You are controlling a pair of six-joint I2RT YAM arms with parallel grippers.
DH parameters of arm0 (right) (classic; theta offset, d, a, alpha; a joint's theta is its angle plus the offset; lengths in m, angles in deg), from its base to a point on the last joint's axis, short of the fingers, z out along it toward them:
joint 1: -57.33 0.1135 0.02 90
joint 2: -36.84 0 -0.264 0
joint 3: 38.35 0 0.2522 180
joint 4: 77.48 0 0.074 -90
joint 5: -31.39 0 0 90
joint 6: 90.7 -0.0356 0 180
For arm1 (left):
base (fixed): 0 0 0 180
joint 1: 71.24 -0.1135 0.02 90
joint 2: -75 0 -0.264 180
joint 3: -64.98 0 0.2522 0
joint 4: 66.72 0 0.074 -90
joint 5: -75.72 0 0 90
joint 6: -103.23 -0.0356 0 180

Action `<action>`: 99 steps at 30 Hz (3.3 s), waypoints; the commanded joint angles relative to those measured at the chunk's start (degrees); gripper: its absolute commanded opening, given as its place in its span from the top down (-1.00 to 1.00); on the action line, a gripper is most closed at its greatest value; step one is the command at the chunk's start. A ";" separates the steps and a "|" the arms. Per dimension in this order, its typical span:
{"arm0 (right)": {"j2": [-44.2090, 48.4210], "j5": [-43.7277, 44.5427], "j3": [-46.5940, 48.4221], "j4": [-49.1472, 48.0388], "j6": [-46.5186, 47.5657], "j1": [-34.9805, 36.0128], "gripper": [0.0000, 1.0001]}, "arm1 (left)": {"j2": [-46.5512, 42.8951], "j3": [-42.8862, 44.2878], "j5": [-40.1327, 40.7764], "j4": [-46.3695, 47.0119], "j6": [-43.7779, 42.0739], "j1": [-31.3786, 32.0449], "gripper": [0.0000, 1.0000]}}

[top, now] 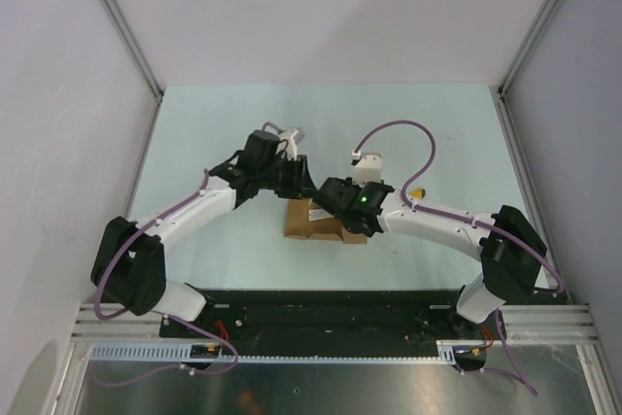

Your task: Unpack the express box

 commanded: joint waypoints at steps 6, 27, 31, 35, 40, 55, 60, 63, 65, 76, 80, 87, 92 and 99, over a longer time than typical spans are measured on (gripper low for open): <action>2.84 -3.68 -2.37 -4.91 1.12 -1.30 0.09 | 6.33 4.59 6.96 0.99 -10.61 4.63 -0.24; 10.84 -10.62 -12.91 -13.09 3.58 -6.66 0.16 | 15.47 3.80 16.98 10.31 -26.17 13.50 -0.01; 11.63 -11.85 -13.44 -14.05 4.38 -7.63 0.16 | 16.36 3.72 15.75 10.40 -26.17 13.77 0.01; 11.63 -12.99 -13.88 -14.76 4.99 -8.16 0.15 | 17.23 3.45 16.88 10.75 -27.49 14.21 0.00; 11.55 -13.79 -14.15 -15.20 5.43 -8.60 0.15 | 18.72 4.15 18.30 11.45 -27.93 14.91 -0.12; 12.07 -14.76 -15.20 -15.99 4.82 -9.30 0.15 | 21.89 4.15 22.95 11.46 -27.58 17.11 -0.01; 12.07 -14.58 -15.38 -16.08 4.82 -9.22 0.15 | 19.96 3.45 23.66 11.37 -26.97 17.02 0.38; 12.07 -14.58 -15.38 -15.99 4.82 -9.31 0.15 | 18.65 3.19 23.66 11.37 -26.62 17.02 0.51; 12.25 -14.58 -15.38 -16.08 4.90 -9.48 0.15 | 17.85 2.75 23.66 11.19 -26.70 17.02 0.63; 12.08 -15.02 -15.47 -16.52 5.17 -9.83 0.15 | 6.43 2.13 29.10 5.31 -20.11 16.85 0.59; 12.07 -15.28 -15.55 -17.04 5.52 -10.01 0.15 | 2.30 1.08 31.22 3.28 -17.39 14.74 0.53; 14.00 -16.78 -15.55 -19.06 7.10 -10.53 0.13 | -1.48 -2.08 30.52 0.91 -10.45 2.27 0.53; 16.03 -17.83 -15.55 -19.33 7.19 -11.15 0.00 | -1.22 -4.55 32.27 -2.78 -4.47 -4.42 0.54; 22.52 -19.85 -15.55 -21.96 8.24 -13.17 -0.25 | 1.50 -5.16 34.38 -8.58 -1.04 -4.51 0.48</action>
